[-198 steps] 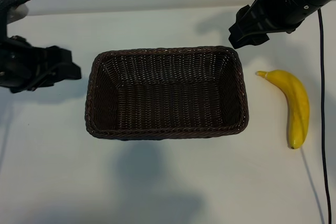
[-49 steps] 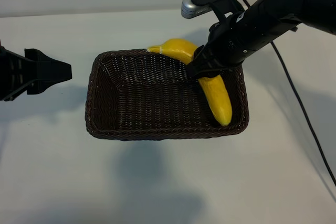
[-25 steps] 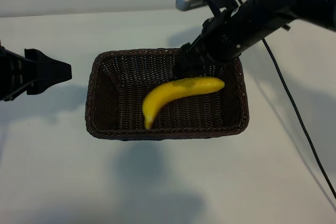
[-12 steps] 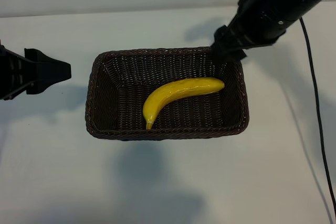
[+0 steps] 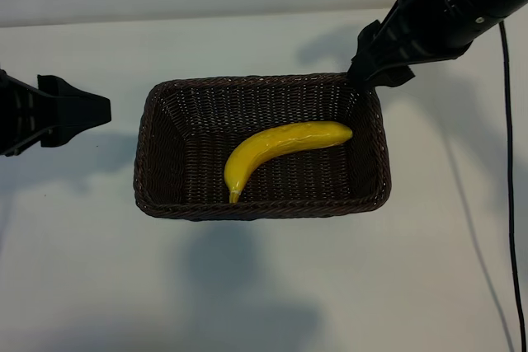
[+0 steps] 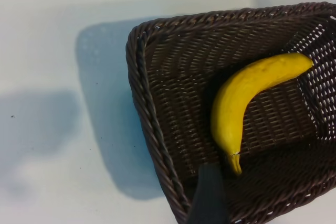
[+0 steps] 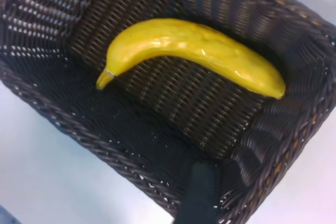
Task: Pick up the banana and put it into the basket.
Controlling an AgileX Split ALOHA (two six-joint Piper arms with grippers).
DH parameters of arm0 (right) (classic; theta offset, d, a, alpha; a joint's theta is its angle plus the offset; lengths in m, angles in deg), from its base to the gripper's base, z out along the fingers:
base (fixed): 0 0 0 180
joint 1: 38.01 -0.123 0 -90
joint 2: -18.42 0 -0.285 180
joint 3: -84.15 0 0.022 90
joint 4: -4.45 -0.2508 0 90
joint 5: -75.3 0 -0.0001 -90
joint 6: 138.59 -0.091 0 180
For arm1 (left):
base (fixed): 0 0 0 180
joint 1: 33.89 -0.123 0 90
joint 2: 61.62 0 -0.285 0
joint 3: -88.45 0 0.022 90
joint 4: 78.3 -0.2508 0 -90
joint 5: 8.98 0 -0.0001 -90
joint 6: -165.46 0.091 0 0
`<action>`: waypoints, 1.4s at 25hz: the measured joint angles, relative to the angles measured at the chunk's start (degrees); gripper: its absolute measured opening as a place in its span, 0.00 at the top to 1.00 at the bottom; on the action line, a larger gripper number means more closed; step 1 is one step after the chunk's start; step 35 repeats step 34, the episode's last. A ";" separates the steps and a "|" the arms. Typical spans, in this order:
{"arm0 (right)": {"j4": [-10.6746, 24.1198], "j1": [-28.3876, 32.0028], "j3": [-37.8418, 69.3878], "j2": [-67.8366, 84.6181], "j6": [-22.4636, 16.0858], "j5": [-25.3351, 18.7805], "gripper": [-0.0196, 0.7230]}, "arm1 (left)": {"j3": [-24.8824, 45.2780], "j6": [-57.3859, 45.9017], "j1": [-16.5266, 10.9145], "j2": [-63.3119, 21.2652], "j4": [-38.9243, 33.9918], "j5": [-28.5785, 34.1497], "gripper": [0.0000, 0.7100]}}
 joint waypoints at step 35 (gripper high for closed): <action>1.00 0.00 0.00 0.18 -1.05 -0.18 0.16 | 0.00 0.00 0.00 0.00 -0.05 -0.27 0.14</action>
